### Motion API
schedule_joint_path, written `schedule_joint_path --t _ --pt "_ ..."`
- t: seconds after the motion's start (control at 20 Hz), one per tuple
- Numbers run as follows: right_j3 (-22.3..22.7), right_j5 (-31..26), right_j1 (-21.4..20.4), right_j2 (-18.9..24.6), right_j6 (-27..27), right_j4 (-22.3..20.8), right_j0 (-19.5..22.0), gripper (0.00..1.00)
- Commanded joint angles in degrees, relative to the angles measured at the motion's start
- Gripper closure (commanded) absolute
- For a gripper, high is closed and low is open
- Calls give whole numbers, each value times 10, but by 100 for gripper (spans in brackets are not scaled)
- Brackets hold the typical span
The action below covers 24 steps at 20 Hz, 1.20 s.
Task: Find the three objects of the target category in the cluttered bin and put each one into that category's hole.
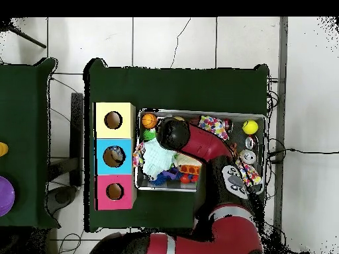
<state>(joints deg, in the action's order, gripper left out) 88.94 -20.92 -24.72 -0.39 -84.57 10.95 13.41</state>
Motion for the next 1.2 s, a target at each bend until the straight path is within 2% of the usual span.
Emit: schedule_joint_path --t 0.05,0.15,0.2,0.45,0.6,0.75,0.9,1.2 --pt "-2 -4 52 -13 -165 38 -5 0" --pt "-12 2 54 -25 -163 42 -10 0" --pt "-17 8 56 -31 -159 43 -13 100" --pt "-28 16 54 -67 -171 45 -35 100" --pt "-36 12 37 -119 -193 50 -70 100" --pt "-29 -12 21 -132 -204 63 -85 100" --pt "-37 -53 -4 -166 -203 63 -112 100" --pt "-35 -122 -58 -198 -196 59 -133 100"
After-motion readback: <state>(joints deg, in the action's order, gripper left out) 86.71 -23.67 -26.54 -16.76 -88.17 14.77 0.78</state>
